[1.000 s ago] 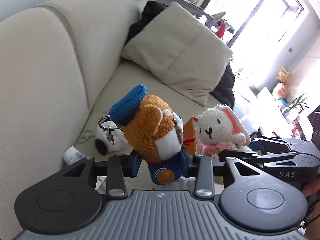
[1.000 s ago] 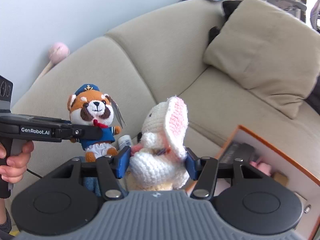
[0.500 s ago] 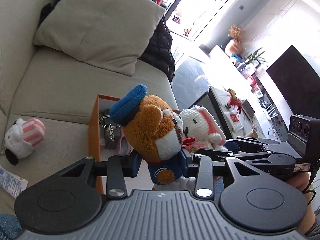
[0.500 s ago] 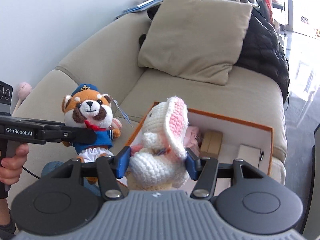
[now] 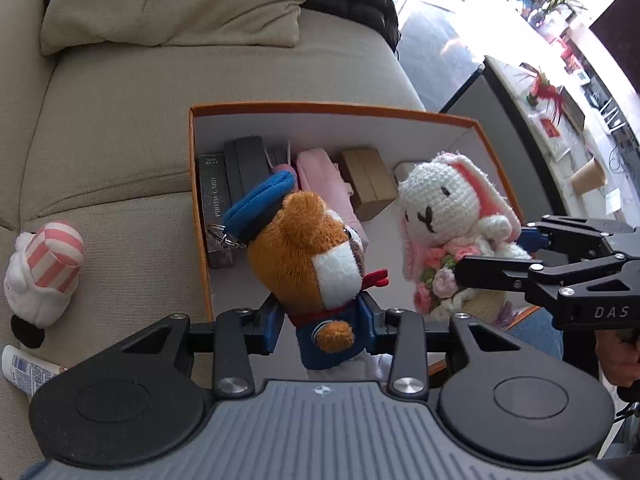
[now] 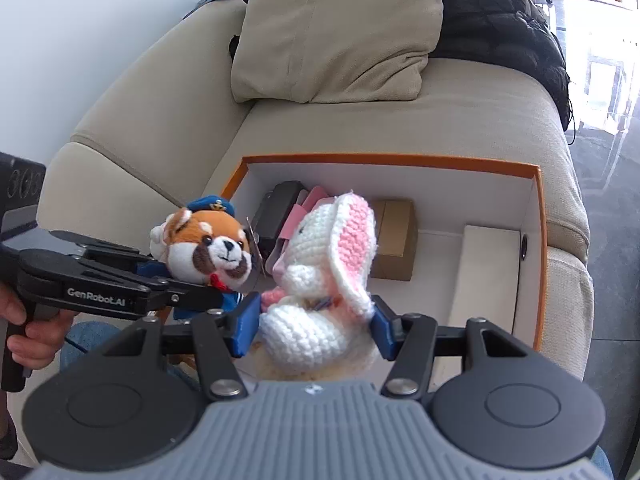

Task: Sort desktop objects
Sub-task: 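Carry the red panda and crocheted bunny over the orange box with both grippers, then lower both plush toys into the orange box and open both grippers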

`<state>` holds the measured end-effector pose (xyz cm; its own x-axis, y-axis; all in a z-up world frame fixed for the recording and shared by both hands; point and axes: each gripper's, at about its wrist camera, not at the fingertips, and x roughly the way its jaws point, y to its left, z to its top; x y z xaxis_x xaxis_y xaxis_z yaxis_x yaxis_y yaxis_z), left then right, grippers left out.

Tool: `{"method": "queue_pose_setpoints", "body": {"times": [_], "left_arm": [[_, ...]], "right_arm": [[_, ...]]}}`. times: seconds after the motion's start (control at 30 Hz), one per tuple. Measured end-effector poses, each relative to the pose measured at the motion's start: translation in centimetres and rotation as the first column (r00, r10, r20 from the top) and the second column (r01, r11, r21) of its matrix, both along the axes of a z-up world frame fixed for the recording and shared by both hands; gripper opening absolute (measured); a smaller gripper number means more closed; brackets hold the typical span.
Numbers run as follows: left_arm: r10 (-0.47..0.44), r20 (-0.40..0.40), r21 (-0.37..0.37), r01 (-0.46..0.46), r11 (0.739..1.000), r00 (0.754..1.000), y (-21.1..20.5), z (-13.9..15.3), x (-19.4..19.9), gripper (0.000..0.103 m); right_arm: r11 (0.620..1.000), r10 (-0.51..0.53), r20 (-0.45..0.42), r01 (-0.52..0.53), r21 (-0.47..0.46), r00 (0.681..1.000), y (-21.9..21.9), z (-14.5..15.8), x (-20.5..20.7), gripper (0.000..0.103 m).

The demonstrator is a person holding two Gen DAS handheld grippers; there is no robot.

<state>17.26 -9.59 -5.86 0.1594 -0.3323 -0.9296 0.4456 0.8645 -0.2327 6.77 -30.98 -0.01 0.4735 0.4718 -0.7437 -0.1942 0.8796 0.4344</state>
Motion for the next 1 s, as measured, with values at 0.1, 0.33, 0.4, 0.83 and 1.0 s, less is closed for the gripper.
{"method": "queue_pose_setpoints", "body": {"times": [0.1,0.33,0.4,0.83,1.0], "left_arm": [[-0.038,-0.033,0.064,0.04,0.997,0.999,-0.9,-1.3,0.2,0.044],[-0.109,-0.022,0.195,0.111,0.974,0.994,-2.2,-2.8,-0.7,0.042],[-0.13,-0.001,0.217,0.127,0.968,0.992,-2.5,-2.7,-1.2,0.043],[-0.128,0.118,0.072,0.12,0.99,0.985,0.7,1.7,-3.3,0.048],[-0.108,0.211,0.07,0.095,0.993,0.972,0.3,2.9,-3.1,0.048]], "right_arm": [[1.0,0.005,-0.028,-0.005,-0.016,1.0,-0.1,-1.2,0.4,0.059],[0.999,0.027,-0.099,-0.031,-0.039,0.995,0.6,-4.0,1.3,0.059],[0.998,0.023,-0.112,-0.03,-0.06,0.993,1.0,-4.5,1.4,0.059],[0.981,0.158,0.068,-0.148,-0.128,0.985,0.6,0.3,-1.4,0.06],[0.932,0.335,0.093,-0.315,-0.181,0.938,2.2,1.0,-1.3,0.06]]}}
